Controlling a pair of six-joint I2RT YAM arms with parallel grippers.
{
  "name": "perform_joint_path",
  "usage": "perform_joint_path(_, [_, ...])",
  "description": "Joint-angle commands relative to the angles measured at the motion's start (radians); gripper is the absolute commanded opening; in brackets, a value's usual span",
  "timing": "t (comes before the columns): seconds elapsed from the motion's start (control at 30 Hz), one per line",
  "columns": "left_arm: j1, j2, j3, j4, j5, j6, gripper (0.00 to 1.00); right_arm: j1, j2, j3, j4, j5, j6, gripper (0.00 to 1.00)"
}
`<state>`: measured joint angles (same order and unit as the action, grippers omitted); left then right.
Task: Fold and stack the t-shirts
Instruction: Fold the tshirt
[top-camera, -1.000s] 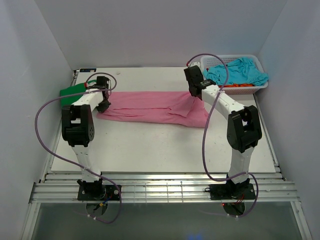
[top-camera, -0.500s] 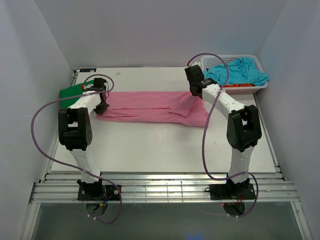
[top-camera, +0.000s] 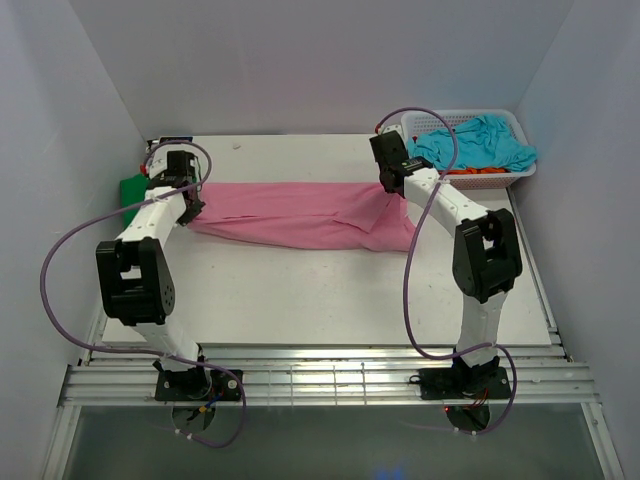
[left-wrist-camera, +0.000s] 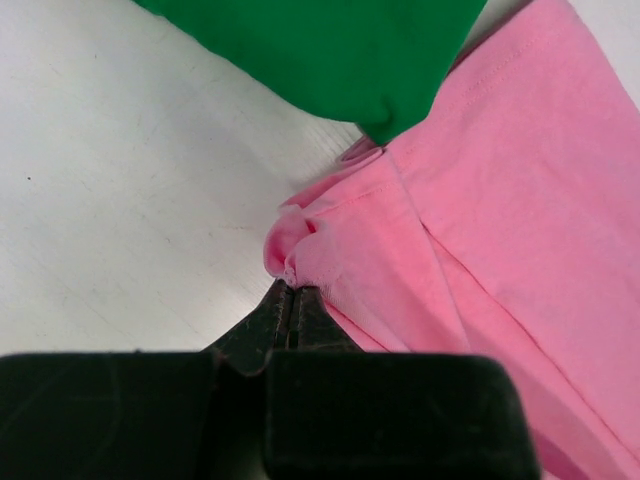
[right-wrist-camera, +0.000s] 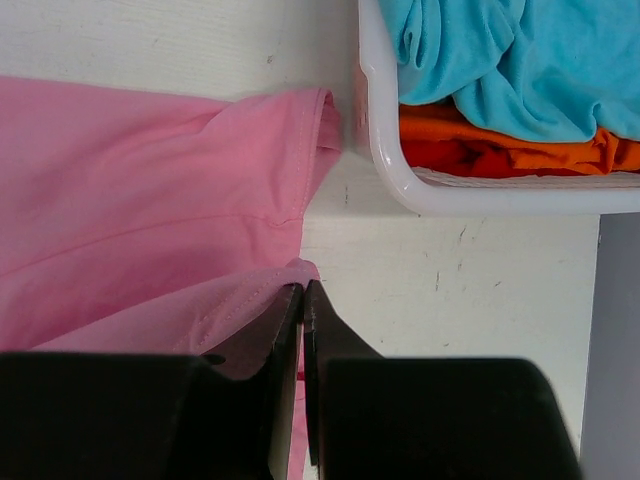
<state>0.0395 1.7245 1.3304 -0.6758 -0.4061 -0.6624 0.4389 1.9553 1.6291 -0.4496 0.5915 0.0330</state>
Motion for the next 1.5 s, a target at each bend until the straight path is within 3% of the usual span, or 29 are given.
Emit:
perform_joint_path(0.0, [0.013, -0.005, 0.012, 0.001, 0.018, 0.001, 0.0, -0.006, 0.011, 0.044, -0.001, 0.016, -0.007, 0.08])
perform_joint_path(0.47, [0.014, 0.142, 0.096, 0.002, 0.069, 0.02, 0.0, -0.008, 0.06, 0.075, -0.001, 0.025, -0.012, 0.08])
perform_joint_path(0.87, [0.014, 0.282, 0.271, -0.004, 0.119, 0.038, 0.01, -0.012, 0.134, 0.123, -0.001, 0.042, -0.021, 0.08])
perform_joint_path(0.93, [0.014, 0.296, 0.288, -0.002, 0.125, 0.04, 0.07, -0.012, 0.148, 0.129, 0.0, 0.041, -0.022, 0.08])
perform_joint_path(0.97, [0.014, 0.303, 0.297, -0.001, 0.127, 0.04, 0.17, -0.012, 0.151, 0.13, 0.0, 0.039, -0.021, 0.08])
perform_joint_path(1.07, [0.014, 0.299, 0.291, 0.007, 0.127, 0.034, 0.34, -0.012, 0.16, 0.13, -0.001, 0.034, -0.019, 0.08])
perform_joint_path(1.1, [0.013, 0.282, 0.273, 0.012, 0.125, 0.03, 0.51, -0.012, 0.163, 0.13, 0.0, 0.033, -0.018, 0.08])
perform_joint_path(1.2, [0.011, 0.219, 0.221, 0.041, 0.107, 0.015, 0.7, -0.011, 0.169, 0.129, 0.0, 0.027, -0.018, 0.08])
perform_joint_path(1.47, [-0.023, -0.02, 0.053, 0.297, 0.07, 0.047, 0.69, -0.012, 0.154, 0.13, -0.003, 0.047, -0.005, 0.08])
